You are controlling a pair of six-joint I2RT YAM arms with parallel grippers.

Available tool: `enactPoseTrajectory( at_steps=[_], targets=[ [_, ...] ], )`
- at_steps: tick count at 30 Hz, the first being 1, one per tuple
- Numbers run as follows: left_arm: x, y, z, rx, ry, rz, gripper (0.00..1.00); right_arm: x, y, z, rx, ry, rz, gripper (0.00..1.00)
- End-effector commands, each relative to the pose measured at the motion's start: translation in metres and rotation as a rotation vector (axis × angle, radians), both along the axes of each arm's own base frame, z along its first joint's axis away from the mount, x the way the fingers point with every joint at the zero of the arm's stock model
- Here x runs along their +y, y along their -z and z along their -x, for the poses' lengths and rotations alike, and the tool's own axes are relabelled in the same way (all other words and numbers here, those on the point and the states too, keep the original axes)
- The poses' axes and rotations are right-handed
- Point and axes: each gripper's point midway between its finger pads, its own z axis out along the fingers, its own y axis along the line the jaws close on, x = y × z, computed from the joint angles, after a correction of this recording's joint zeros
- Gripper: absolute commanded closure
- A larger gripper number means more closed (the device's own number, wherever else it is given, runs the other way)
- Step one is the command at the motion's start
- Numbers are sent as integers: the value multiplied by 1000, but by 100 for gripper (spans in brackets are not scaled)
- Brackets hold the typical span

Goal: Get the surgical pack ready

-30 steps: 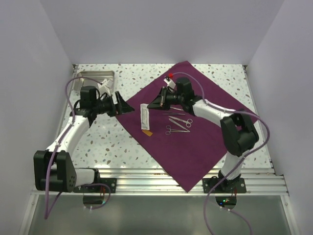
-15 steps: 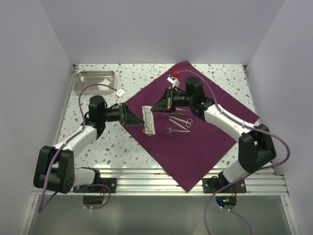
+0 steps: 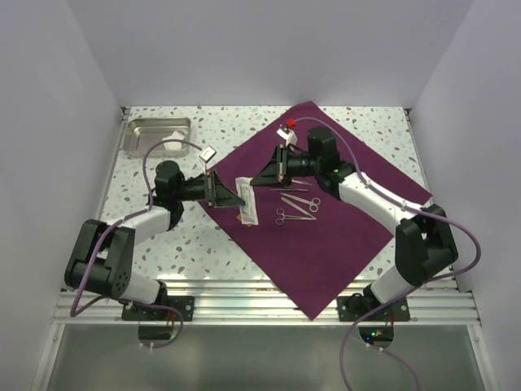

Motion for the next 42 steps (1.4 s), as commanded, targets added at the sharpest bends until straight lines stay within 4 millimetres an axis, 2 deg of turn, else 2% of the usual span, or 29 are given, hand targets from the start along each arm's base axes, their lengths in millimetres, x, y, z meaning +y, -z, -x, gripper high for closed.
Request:
enactPoseTrajectory(
  at_steps=[1, 2, 3, 5, 6, 7, 8, 11, 13, 14, 16, 17, 18, 19, 20, 21, 22, 23, 24, 25, 27, 29, 32, 35, 38, 42],
  targets=[
    [-4, -15, -4, -80, 28, 34, 58, 6, -16, -2, -13, -37, -39, 100],
    [-5, -15, -6, -83, 30, 34, 62, 7, -14, -4, -12, -37, -37, 100],
    [-5, -14, -7, -79, 31, 33, 71, 8, -12, -6, -5, -37, -33, 100],
    [-5, -12, -8, -76, 42, 28, 81, 7, -6, -10, 15, -27, -19, 100],
    [-5, -8, -10, -59, 41, 23, 86, 7, -3, -14, 19, -24, -6, 90],
    [-4, -6, -12, -44, 39, 18, 89, 5, 1, -19, 24, -10, 12, 87],
    [-3, -3, -15, -37, 35, 12, 96, 3, 6, -24, 43, 10, 47, 87],
    [5, -1, -30, -13, 12, 10, 100, -5, 17, -41, 72, 61, 106, 79],
    [13, 0, -45, 5, -21, 6, 100, -14, 29, -55, 87, 107, 164, 64],
    [28, -1, -60, 14, -77, 7, 100, -20, 31, -57, 121, 126, 212, 61],
    [49, -2, -85, 45, -157, 3, 100, -44, 49, -76, 117, 224, 331, 55],
    [75, 0, -107, 58, -258, -6, 100, -55, 56, -76, 153, 249, 388, 54],
    [89, 7, -122, 94, -308, -15, 100, -66, 62, -81, 139, 275, 433, 54],
    [104, 5, -139, 145, -365, -29, 100, -77, 67, -86, 144, 297, 457, 54],
    [136, 11, -162, 154, -488, -61, 100, -83, 70, -85, 153, 301, 478, 54],
    [151, 20, -174, 202, -537, -72, 100, -87, 74, -85, 142, 295, 497, 53],
    [166, 15, -189, 223, -593, -80, 100, -93, 78, -86, 141, 300, 512, 53],
    [196, 19, -206, 255, -706, -95, 100, -95, 86, -82, 164, 289, 528, 53],
    [209, 25, -217, 288, -743, -87, 100, -96, 88, -81, 164, 280, 532, 53],
    [229, 15, -231, 255, -800, -74, 100, -97, 92, -78, 175, 274, 534, 53],
    [256, 14, -259, 253, -911, -84, 100, -98, 104, -74, 199, 266, 545, 53],
    [280, 23, -275, 289, -1014, -109, 100, -98, 110, -72, 214, 258, 546, 53],
    [308, 37, -299, 335, -1136, -117, 100, -98, 117, -73, 222, 246, 555, 53],
    [327, 37, -314, 345, -1250, -81, 100, -97, 122, -76, 232, 239, 561, 53],
    [342, 51, -329, 388, -1346, -55, 100, -96, 129, -77, 238, 228, 566, 53],
    [359, 53, -341, 407, -1457, -31, 100, -96, 137, -79, 256, 220, 570, 53]
  ],
)
